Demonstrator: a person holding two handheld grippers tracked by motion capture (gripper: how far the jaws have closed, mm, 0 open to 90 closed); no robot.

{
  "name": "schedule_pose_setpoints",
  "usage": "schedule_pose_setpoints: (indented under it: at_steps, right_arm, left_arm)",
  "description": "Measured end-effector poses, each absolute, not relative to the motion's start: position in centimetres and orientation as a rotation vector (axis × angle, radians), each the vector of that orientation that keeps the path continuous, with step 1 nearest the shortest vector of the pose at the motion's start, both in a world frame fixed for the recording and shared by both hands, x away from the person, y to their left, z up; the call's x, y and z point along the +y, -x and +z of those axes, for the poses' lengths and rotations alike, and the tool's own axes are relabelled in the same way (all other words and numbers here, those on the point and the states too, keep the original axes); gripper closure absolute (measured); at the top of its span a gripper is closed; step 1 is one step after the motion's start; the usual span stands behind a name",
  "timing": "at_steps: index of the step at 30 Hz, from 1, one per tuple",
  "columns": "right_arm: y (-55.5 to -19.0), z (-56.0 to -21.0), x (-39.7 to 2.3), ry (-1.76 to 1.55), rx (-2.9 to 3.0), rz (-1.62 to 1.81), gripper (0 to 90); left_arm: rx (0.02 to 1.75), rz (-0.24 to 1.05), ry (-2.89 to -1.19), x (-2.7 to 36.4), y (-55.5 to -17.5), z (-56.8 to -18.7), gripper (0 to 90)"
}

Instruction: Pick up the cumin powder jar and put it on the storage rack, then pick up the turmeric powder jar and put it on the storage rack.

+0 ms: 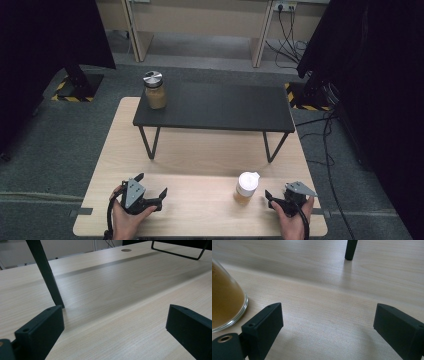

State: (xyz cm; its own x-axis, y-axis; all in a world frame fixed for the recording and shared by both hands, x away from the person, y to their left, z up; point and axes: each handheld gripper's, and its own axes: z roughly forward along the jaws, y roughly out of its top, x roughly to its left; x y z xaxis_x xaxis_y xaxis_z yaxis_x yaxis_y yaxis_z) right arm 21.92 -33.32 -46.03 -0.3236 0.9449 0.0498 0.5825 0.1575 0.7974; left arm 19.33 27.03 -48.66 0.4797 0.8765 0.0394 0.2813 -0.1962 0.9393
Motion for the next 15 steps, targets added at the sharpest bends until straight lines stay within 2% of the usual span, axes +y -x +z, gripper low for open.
schedule_pose_setpoints:
  at_steps: [15]
  right_arm:
    - [-21.36,-46.51,-34.23,-1.435,1.947,1.102,7.2]
  left_arm:
    - [0.982,0.731,-1.732,26.75,-19.23,-48.88,0.7]
